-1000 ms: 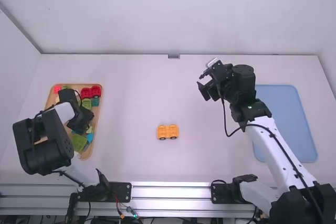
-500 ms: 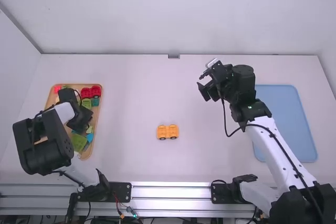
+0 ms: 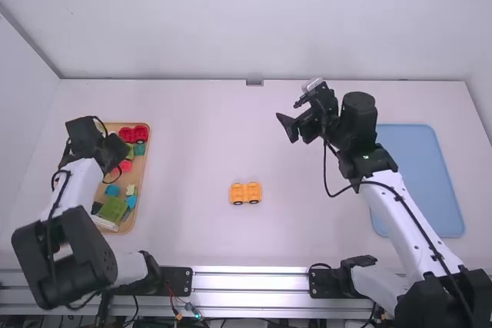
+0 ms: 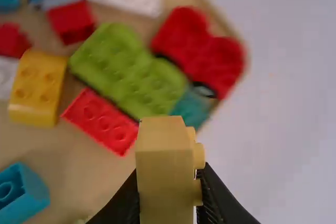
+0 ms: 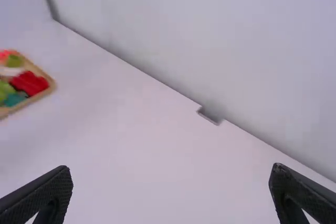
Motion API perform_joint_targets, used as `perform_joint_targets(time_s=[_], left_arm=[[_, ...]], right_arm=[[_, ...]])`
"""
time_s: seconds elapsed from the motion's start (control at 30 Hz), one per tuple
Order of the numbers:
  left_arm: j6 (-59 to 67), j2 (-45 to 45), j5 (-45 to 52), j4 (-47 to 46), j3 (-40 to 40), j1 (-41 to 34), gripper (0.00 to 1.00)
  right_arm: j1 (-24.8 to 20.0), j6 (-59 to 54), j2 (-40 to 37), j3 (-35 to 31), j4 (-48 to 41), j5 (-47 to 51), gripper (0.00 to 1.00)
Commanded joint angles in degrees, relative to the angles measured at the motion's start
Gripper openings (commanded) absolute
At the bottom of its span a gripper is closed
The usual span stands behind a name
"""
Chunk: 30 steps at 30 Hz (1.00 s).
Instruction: Assemble lego blocks to make yellow taxi
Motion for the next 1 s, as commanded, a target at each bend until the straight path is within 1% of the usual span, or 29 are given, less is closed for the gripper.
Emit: perform_joint_targets(time_s=[0.0, 0.1, 0.17, 0.27, 0.3, 0.37, 0.4, 0.5, 0.53, 0.67, 0.7, 0.8, 0.87, 0.9, 0.93, 0.97], left_arm=[[6.9, -4.6, 6.6, 0.8, -2.0, -3.2, 0.04], [12.6, -8.6, 11.3, 4.6, -3.2, -8.8, 0.05], [14.5, -10.1, 12.5, 7.7, -4.1, -12.8, 0.06], [16.5, -11.1, 12.2, 13.7, -5.8, -20.0, 0.06], [16.7, -11.1, 12.2, 14.9, -6.1, -21.3, 0.06], [19.3, -11.0, 12.1, 19.9, -7.7, -27.3, 0.06], [19.8, -10.9, 12.2, 20.7, -7.9, -28.2, 0.07], [25.3, -9.7, 12.0, 29.4, -11.0, -36.2, 0.08], [25.7, -9.6, 11.9, 30.3, -11.3, -36.9, 0.09], [26.4, -8.8, 7.6, 38.9, -14.9, -42.6, 0.08], [26.3, -8.4, 5.7, 41.3, -15.8, -43.9, 0.08], [26.3, -7.3, 2.9, 46.5, -17.7, -45.8, 0.07], [25.9, -6.2, 3.1, 50.4, -18.9, -46.5, 0.07], [25.3, -5.7, 3.1, 51.4, -19.0, -46.6, 0.07], [24.2, -4.8, 2.9, 52.6, -19.1, -46.8, 0.06], [23.5, -4.1, 3.0, 53.6, -19.1, -46.8, 0.05]], right_arm=[[0.0, 8.4, 3.0, 2.0, 2.8, -8.3, 0.99], [0.0, 14.9, 7.4, 2.0, 7.9, -13.6, 0.98], [0.0, 18.2, 10.3, 2.0, 11.3, -17.4, 0.99], [0.4, 24.1, 15.8, 2.0, 19.1, -25.6, 0.99], [0.6, 25.0, 16.8, 2.0, 20.6, -26.7, 0.99], [1.9, 29.5, 20.5, 2.0, 26.3, -29.6, 0.99], [2.1, 30.1, 20.9, 2.0, 26.8, -29.7, 0.99], [4.6, 33.6, 24.4, 2.0, 30.4, -29.9, 0.99], [4.7, 33.6, 24.5, 2.0, 30.5, -29.8, 0.99], [7.1, 35.0, 25.6, 2.0, 30.3, -28.0, 0.99], [7.6, 35.0, 25.6, 2.0, 30.4, -28.1, 0.95], [8.7, 35.0, 25.6, 2.0, 30.3, -27.1, 0.92], [9.5, 35.0, 25.6, 2.0, 30.1, -26.0, 0.86], [9.8, 35.0, 25.6, 2.0, 30.1, -25.7, 0.86], [10.2, 35.0, 25.6, 2.0, 30.1, -25.1, 0.81], [10.4, 35.0, 25.6, 2.0, 29.7, -24.2, 0.79]])
